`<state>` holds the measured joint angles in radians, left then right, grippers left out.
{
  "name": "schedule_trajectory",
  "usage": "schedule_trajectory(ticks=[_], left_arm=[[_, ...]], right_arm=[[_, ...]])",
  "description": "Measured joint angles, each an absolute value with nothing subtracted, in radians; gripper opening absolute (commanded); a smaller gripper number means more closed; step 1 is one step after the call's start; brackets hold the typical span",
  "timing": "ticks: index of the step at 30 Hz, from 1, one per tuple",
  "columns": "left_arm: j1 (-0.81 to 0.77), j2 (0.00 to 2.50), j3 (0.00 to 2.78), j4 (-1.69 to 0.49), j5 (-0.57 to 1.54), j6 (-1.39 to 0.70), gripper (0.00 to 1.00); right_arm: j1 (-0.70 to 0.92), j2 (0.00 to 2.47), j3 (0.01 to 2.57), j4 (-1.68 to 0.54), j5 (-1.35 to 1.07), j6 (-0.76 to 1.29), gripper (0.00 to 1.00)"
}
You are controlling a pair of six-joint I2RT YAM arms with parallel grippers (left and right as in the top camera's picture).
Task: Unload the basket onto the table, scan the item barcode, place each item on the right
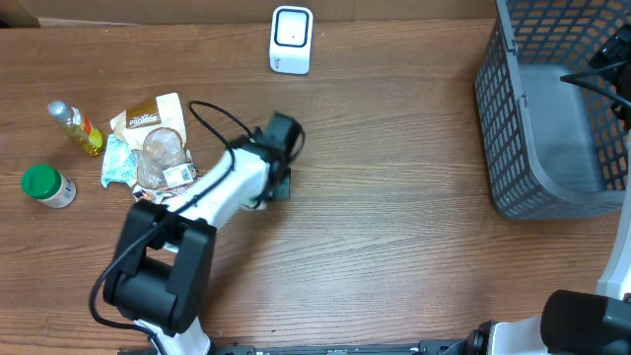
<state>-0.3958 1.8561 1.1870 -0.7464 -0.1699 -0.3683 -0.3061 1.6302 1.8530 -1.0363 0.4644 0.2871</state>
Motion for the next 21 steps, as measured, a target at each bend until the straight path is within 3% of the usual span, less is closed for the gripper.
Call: schedule_trajectory(ticks=[12, 21], left_arm=[[-0.055, 1.741, 1.314, -0.614, 0.915, -0.375, 0.04], [-0.004, 1.741, 1.314, -0.631, 1.245, -0.356, 0.04]], right_arm=[[-0.306, 1.630, 1.853, -1.036, 0.464, 0.287, 1.00], [-0.306, 1.630, 1.853, -1.036, 0.464, 0.287, 1.00]])
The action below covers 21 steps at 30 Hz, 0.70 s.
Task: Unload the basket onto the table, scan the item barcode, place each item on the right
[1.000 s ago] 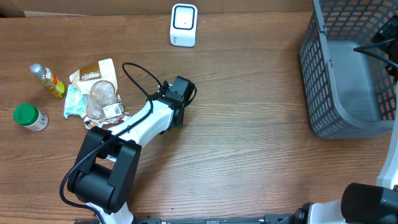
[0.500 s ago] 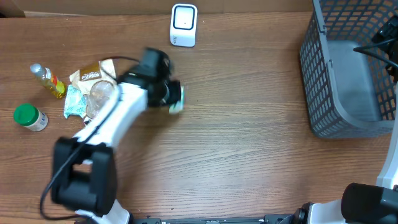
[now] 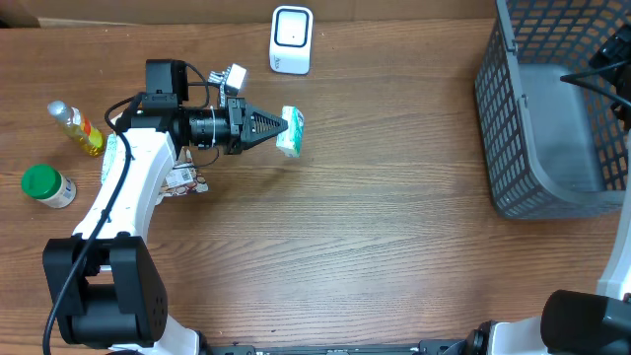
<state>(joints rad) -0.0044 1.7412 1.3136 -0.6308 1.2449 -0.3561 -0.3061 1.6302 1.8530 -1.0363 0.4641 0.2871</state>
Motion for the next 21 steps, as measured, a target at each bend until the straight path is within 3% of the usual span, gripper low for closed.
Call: schedule_trajectory(ticks=[5, 13, 21], left_arm=[[-0.007, 1.741, 1.313, -0.696, 1.149, -0.336, 0.04], [-0.107, 1.741, 1.294, -0.792, 0.605, -0.325, 0.04], [-0.210, 1.741, 1.293, -0.786, 0.356, -0.307, 0.04]], right_arm=[[-0.306, 1.630, 1.853, -1.036, 0.464, 0.287, 1.00], [-0.306, 1.630, 1.853, -1.036, 0.464, 0.287, 1.00], [-0.306, 1.630, 1.853, -1.036, 0.464, 0.287, 1.00]])
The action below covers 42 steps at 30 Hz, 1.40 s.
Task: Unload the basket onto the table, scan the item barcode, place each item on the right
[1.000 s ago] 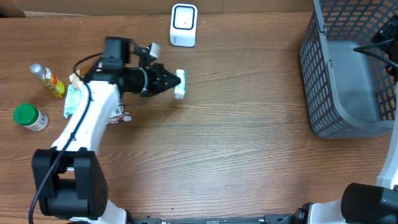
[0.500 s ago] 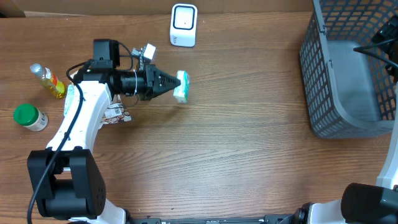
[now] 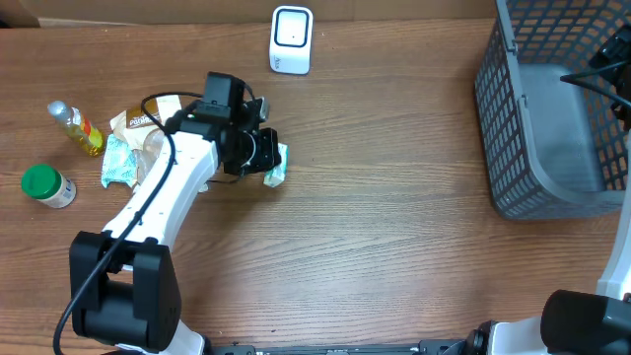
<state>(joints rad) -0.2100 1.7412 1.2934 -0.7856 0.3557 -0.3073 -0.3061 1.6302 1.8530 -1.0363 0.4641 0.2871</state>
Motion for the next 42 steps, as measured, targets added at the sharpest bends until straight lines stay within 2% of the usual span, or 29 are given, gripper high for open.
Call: schedule_trajectory(ticks=[12, 14, 16, 20, 26, 31, 35, 42], left_arm=[[-0.271, 1.741, 1.287, -0.793, 0.172, -0.307, 0.06], [-0.285, 1.741, 1.285, -0.801, 0.147, -0.302, 0.26], [-0.301, 1.741, 1.285, -0.805, 0.130, -0.303, 0.38], [-0.325, 1.741, 1.285, -0.805, 0.113, -0.303, 0.43], [-0.319, 1.741, 1.285, -0.810, 0.099, -0.304, 0.31], [-0.307, 1.762, 1.285, -0.817, 0.085, -0.307, 0.25], [-0.306, 1.813, 1.284, -0.867, 0.117, -0.312, 0.04], [-0.306, 1.866, 1.280, -0.927, 0.303, -0.280, 0.04]], right_arm=[[-0.306, 1.630, 1.853, -1.037, 0.464, 0.287, 1.00], [-0.306, 1.630, 1.853, -1.036, 0.464, 0.287, 1.00], [-0.306, 1.630, 1.853, -1.036, 0.464, 0.287, 1.00], [-0.306, 1.630, 1.853, -1.036, 0.464, 0.287, 1.00], [-0.306, 1.630, 1.853, -1.036, 0.464, 0.287, 1.00], [-0.306, 1.630, 1.853, -1.037, 0.464, 0.287, 1.00], [-0.306, 1.630, 1.853, -1.037, 0.464, 0.287, 1.00], [-0.306, 1.630, 1.853, -1.036, 0.464, 0.287, 1.00]])
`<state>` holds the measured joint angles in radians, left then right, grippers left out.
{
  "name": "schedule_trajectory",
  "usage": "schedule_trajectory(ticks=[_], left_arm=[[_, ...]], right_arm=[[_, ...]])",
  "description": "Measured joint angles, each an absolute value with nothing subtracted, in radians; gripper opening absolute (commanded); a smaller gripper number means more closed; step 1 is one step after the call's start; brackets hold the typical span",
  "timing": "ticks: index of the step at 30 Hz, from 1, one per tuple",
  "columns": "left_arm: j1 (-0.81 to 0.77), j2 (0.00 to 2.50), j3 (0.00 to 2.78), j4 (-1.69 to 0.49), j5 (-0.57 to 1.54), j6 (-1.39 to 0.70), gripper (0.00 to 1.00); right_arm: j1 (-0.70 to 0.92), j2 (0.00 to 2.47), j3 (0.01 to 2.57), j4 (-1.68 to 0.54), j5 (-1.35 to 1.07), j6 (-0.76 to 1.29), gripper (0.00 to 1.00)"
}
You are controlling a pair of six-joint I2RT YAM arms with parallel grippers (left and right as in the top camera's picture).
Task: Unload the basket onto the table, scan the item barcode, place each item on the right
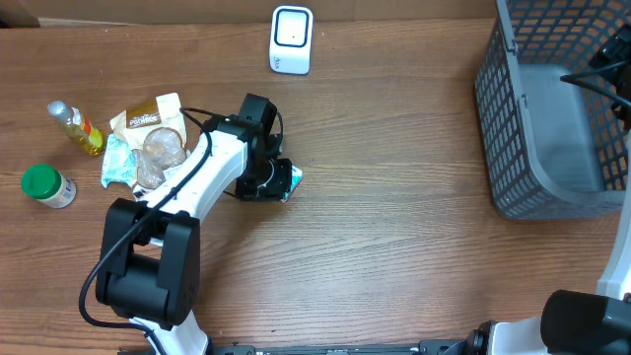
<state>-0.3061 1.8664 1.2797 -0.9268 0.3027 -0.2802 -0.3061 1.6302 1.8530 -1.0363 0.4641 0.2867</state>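
Note:
Seen from overhead, my left arm reaches from the near left toward the table's middle. My left gripper (280, 181) points downward, shut on a small teal-and-white packet (294, 178). Only an edge of the packet shows past the wrist. The white barcode scanner (291, 39) stands at the far edge, well beyond the packet. The fingers themselves are mostly hidden under the wrist. My right gripper is out of view; only dark arm parts (599, 71) show over the basket at the right edge.
A grey mesh basket (513, 148) stands at the right. A heap of snack packets (148, 143) lies left of my arm, a small bottle of yellow liquid (75, 127) and a green-lidded jar (47, 185) beyond it.
My left gripper has shifted slightly right and toward the near side with the packet, from about mid-table left to just below that spot. The right arm has not moved.
My left gripper first stood low over the table right of the packet heap. Then it held the teal-and-white packet out level, pointing right, below the scanner. Later it pointed downward with the packet beneath it, and now sits a little nearer and further right.

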Motion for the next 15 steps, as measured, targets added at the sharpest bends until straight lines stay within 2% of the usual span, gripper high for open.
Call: schedule_trajectory(ticks=[15], left_arm=[[-0.367, 1.905, 1.267, -0.799, 0.329, -0.341, 0.04]], right_arm=[[-0.306, 1.630, 1.853, -1.036, 0.464, 0.287, 1.00]])
